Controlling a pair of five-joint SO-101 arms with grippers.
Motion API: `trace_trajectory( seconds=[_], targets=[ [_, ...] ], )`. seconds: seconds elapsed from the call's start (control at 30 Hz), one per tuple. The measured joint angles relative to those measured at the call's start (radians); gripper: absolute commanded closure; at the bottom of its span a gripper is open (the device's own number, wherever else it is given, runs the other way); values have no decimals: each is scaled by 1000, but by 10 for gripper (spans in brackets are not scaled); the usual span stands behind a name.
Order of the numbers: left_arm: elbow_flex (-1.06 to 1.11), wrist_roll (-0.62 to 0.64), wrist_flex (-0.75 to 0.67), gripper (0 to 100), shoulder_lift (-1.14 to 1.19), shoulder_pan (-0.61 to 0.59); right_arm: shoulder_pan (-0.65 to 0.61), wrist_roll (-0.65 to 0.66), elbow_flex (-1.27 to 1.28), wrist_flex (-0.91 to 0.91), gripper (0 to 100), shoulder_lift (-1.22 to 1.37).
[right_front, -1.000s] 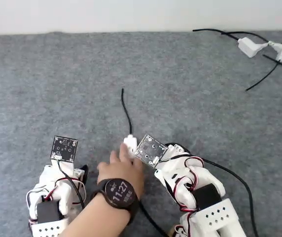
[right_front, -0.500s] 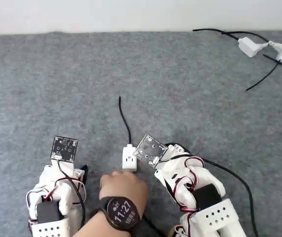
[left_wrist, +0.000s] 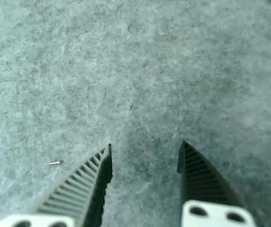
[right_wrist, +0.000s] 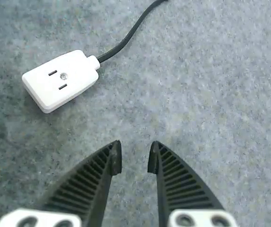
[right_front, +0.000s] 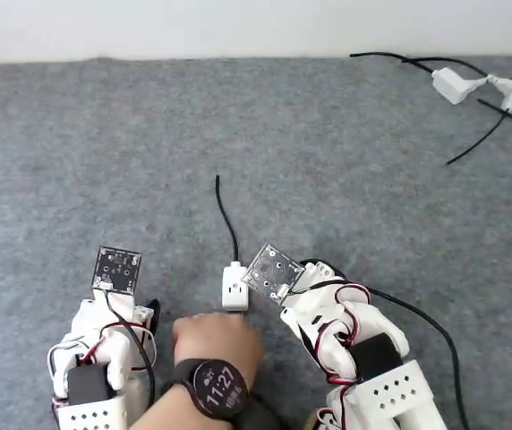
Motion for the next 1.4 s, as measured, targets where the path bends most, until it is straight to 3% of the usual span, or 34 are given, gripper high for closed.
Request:
trace_trajectory(
  seconds=[1.4],
  targets=[
    [0, 0, 0, 778, 0, 0, 0, 0, 29, -25, 898, 2]
  ],
)
